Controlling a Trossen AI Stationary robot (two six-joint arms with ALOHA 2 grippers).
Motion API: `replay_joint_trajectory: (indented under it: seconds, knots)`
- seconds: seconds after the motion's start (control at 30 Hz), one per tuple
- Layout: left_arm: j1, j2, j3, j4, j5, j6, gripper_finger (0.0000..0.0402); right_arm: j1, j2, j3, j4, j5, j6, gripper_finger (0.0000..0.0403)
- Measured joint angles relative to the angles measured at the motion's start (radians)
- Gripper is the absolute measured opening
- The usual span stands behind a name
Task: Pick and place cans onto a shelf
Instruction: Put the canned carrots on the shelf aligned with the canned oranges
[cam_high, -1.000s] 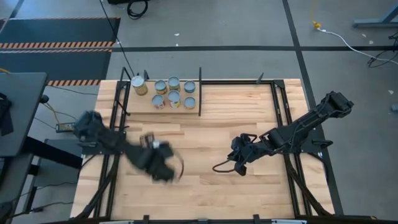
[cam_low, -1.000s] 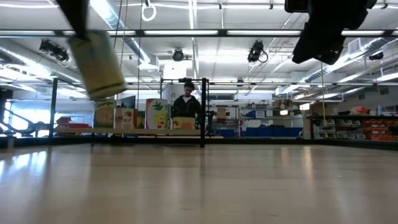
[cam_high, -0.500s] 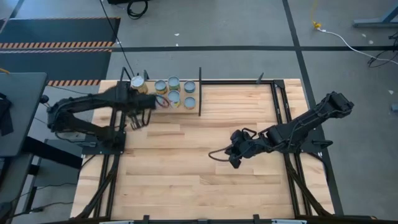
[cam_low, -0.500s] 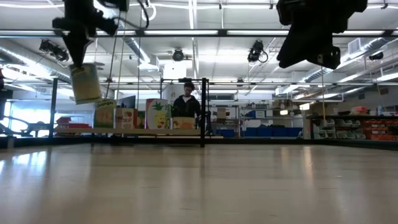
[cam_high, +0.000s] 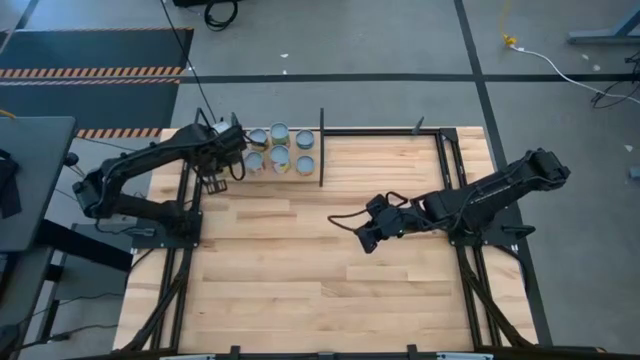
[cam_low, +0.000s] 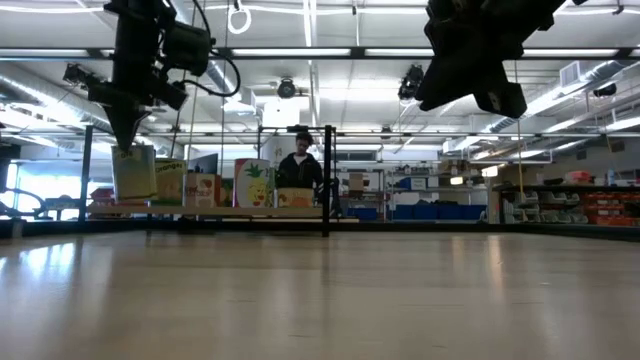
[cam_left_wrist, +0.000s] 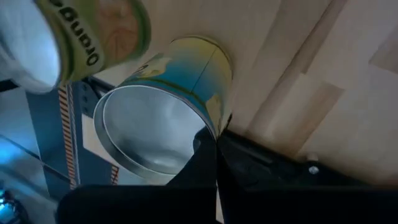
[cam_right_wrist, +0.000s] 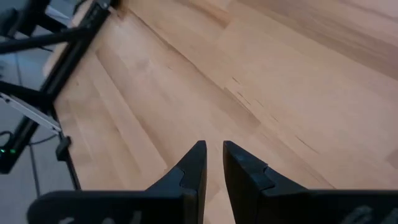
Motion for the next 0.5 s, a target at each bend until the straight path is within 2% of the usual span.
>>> replay_joint_trajectory:
  seconds: [0.27, 0.5]
  knots:
    - [0.003, 0.000, -0.026, 0.086, -0.006, 0.034, 0.0012, -0.026, 0.000, 0.000, 0.081, 0.010, -0.035, 0.0060]
    - [0.004, 0.000, -0.026, 0.066, -0.033, 0.034, 0.0031, -0.039, 0.000, 0.000, 0.130, 0.012, -0.061, 0.0060]
